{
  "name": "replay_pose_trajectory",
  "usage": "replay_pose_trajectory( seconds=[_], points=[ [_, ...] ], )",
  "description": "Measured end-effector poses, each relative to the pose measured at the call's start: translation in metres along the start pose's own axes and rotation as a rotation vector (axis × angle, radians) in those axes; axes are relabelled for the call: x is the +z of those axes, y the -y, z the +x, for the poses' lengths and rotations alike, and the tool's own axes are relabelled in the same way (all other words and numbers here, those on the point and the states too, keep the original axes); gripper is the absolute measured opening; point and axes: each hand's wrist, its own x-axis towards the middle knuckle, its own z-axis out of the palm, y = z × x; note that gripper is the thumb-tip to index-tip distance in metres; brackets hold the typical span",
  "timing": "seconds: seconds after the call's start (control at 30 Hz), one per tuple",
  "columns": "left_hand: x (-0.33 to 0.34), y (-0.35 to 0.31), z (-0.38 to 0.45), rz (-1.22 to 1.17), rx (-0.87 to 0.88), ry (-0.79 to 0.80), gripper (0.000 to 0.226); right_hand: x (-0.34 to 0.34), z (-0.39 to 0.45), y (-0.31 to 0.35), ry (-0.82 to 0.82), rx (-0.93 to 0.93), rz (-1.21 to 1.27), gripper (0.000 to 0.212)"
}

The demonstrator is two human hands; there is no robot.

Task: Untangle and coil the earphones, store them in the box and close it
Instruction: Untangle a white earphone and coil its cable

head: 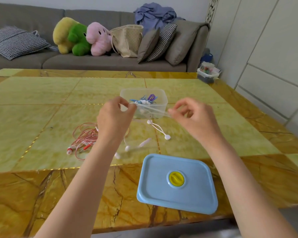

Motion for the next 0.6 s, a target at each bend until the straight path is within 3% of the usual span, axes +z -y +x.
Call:
replay_pose_trajectory(
  seconds=[0.07, 0.2, 0.33, 0.5, 0.6],
  points=[
    [0.0, 0.006, 0.003, -0.013, 0.01, 0.005, 0.012, 0.007, -0.002, 0.0, 0.113, -0.021, -0.169, 0.021],
    [0.004, 0.008, 0.003, -0.143, 0.1, -0.031, 0.013, 0.009, 0.001, 0.004, 0.118, 0.019, -0.333, 0.028],
    [0.003, -0.005, 0.0, -0.459, 0.185, -0.001, 0.016, 0.01, 0.002, 0.002, 0.299, 0.199, -0.252, 0.024],
    [-0.003, -0.01, 0.001, -0.573, 0.127, -0.034, 0.019, -0.002, 0.005, -0.001, 0.378, 0.313, -0.254, 0.092],
    [-0.012, -0.006, 0.008, -0.643, -0.072, 0.033, 0.038, -0.007, 0.006, -0.006, 0.411, 0.317, -0.251, 0.114]
  ],
)
